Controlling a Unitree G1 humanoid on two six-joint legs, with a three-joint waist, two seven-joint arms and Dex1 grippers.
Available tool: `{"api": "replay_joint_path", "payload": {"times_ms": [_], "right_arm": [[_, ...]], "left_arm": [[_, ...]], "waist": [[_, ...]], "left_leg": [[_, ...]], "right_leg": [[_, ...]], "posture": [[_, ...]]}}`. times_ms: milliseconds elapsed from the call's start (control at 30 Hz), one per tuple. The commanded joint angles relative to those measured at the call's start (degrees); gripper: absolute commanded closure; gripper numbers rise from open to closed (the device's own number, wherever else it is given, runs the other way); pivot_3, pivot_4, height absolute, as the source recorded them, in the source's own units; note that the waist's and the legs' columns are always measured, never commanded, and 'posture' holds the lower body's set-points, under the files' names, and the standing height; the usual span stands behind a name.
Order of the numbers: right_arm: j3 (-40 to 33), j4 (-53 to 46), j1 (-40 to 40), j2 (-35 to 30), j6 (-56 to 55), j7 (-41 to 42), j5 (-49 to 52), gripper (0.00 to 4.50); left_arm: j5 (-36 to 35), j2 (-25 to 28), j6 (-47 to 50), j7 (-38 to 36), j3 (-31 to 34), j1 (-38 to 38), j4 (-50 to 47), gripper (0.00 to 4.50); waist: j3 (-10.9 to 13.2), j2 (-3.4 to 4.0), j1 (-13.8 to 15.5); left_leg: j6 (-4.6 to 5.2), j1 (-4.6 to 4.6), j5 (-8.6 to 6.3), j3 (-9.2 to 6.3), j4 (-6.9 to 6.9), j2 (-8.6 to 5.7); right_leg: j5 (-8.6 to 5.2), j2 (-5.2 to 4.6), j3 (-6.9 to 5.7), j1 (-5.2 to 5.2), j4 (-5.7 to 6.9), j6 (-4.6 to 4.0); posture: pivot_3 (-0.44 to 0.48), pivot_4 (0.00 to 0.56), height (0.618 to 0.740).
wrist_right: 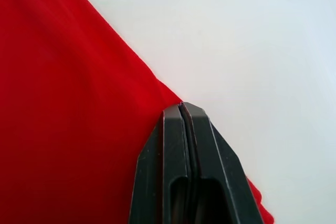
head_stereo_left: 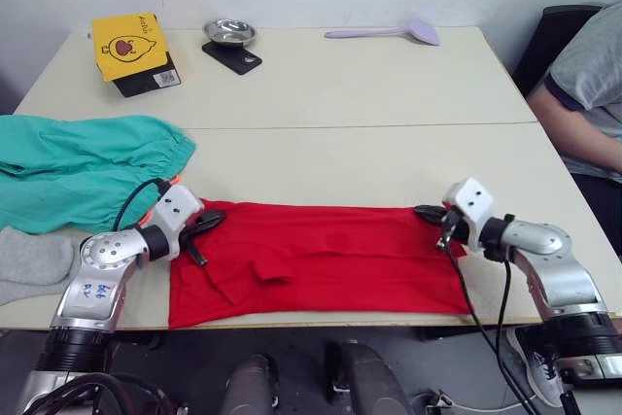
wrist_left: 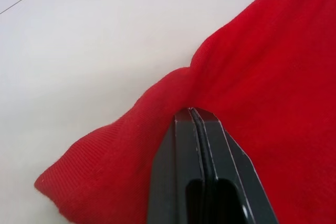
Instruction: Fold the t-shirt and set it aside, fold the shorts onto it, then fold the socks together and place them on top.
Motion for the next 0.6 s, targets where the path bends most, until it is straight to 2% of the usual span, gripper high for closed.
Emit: {"api": "replay_joint_path", "payload": {"times_ms": [33,167,333,467,600], "right_arm": [[-3.0,-3.9,-1.5,1.1,-0.5,6.2,7.8,4.50],[-0.6,-7.5,-3.4,1.9,2.4,7.2,8.8,4.50],[4.7,-9.7,-3.4,4.3,2.5,5.4,4.8,4.50],[9.1,-7.4,-2.9,7.1,-1.1,0.1,-2.3,4.50],[7.6,-5.0,-2.3,8.7,-1.2,-6.3,-5.8,4.50]], "left_arm": [[-3.2,-0.6,-3.0,-3.8,2.1,0.4,0.9,4.48],[-7.8,-1.0,-2.1,-9.1,2.6,-1.4,-1.3,4.48],[-7.8,-2.6,0.5,-10.0,-0.2,-2.4,-3.9,4.48],[-4.1,-5.4,1.1,-6.3,-3.5,-2.9,-3.4,4.48],[0.8,-7.2,2.8,1.1,-3.8,-3.6,-0.8,4.48]], "waist": [[0.0,0.02,0.0],[0.0,0.04,0.0],[0.0,0.02,0.1],[0.0,0.01,0.1],[0.0,0.00,0.1]], "left_leg": [[0.00,-0.03,0.00,0.00,-0.01,0.01],[-0.02,-0.15,-0.01,0.01,0.00,0.01],[-0.03,-0.15,-0.02,-0.02,0.00,0.01],[-0.04,-0.17,-0.01,0.00,0.02,-0.02],[-0.05,-0.17,-0.01,0.01,0.02,-0.02]], "right_leg": [[0.00,0.02,0.00,-0.02,0.00,0.00],[0.00,0.02,-0.01,-0.11,-0.01,0.00],[0.00,0.01,-0.03,-0.08,-0.06,0.00],[0.00,-0.02,-0.03,-0.08,-0.08,0.01],[0.02,-0.02,-0.01,-0.09,-0.09,0.03]], "posture": [[0.000,0.150,0.740],[0.000,0.150,0.740],[0.000,0.150,0.740],[0.000,0.150,0.740],[0.000,0.150,0.740]]}}
